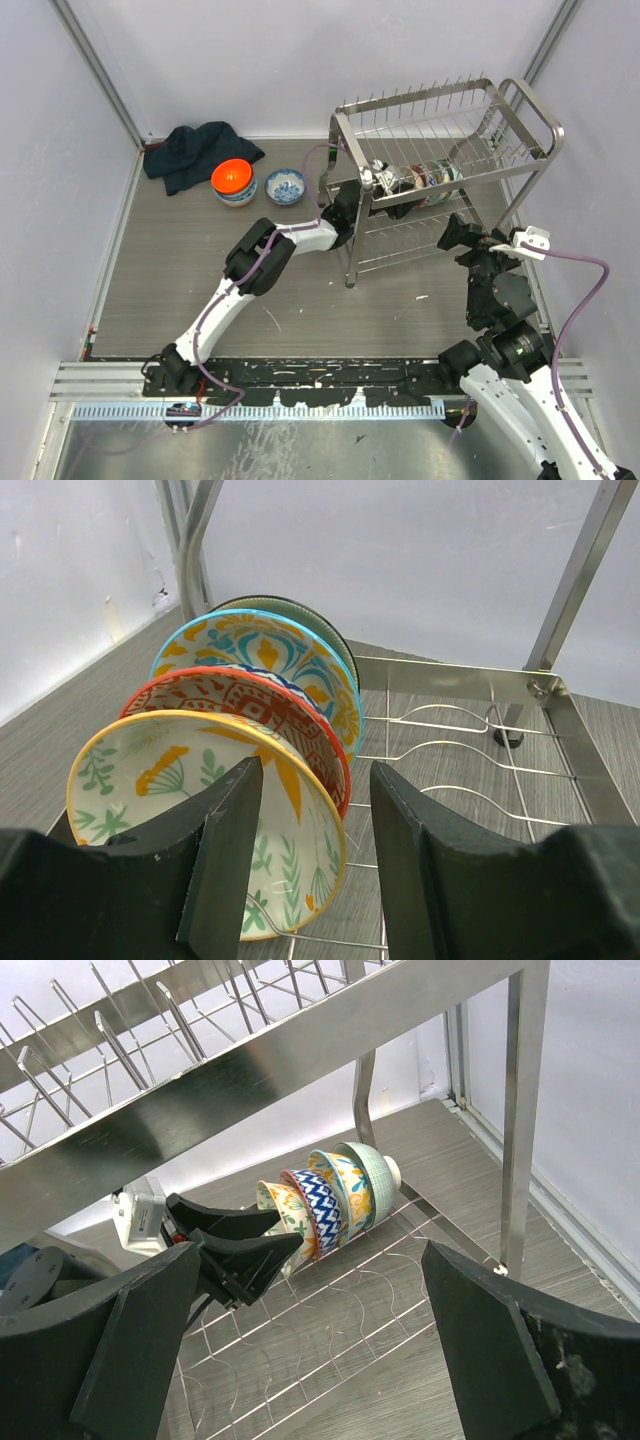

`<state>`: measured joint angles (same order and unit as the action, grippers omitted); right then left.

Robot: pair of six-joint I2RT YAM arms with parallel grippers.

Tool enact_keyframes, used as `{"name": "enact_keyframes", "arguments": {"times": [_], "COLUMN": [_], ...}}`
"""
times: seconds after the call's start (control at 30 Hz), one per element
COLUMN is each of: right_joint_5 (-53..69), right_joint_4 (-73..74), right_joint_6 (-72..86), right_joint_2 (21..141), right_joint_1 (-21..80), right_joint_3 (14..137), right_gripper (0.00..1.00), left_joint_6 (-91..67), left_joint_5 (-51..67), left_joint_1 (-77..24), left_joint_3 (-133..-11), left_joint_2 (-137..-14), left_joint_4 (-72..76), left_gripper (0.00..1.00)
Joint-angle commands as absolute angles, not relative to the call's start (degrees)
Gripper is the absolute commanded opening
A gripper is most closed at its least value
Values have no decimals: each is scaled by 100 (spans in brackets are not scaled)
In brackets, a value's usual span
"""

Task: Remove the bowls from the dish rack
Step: Pick up the bowl from the dish rack.

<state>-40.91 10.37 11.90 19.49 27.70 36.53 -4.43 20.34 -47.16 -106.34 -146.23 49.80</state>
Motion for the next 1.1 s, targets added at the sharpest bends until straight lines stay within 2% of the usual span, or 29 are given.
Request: {"name": "enact_keyframes", "arguments": {"times": [0.0, 0.5, 1.07], "right_joint_5": [-4175, -4201, -4226], "right_joint_4": [820, 809, 826], "right_joint_6": [1119, 1109, 1101], "right_joint_2": [1894, 1884, 1841], "right_joint_1": [2804, 2804, 2804], "right_joint_3": [3850, 3854, 3841], "right_gripper": [100, 100, 100], "left_joint_6": [-527, -547, -676], "left_joint_5": [2102, 2012, 1570], "left_joint_1": [-4714, -4716, -4751], "left_joint_3": [-10898, -11143, -11059], "left_joint_2": [-14862, -14999, -15015], "left_joint_4": [4703, 4313, 4399], "left_gripper": [54, 54, 41]}}
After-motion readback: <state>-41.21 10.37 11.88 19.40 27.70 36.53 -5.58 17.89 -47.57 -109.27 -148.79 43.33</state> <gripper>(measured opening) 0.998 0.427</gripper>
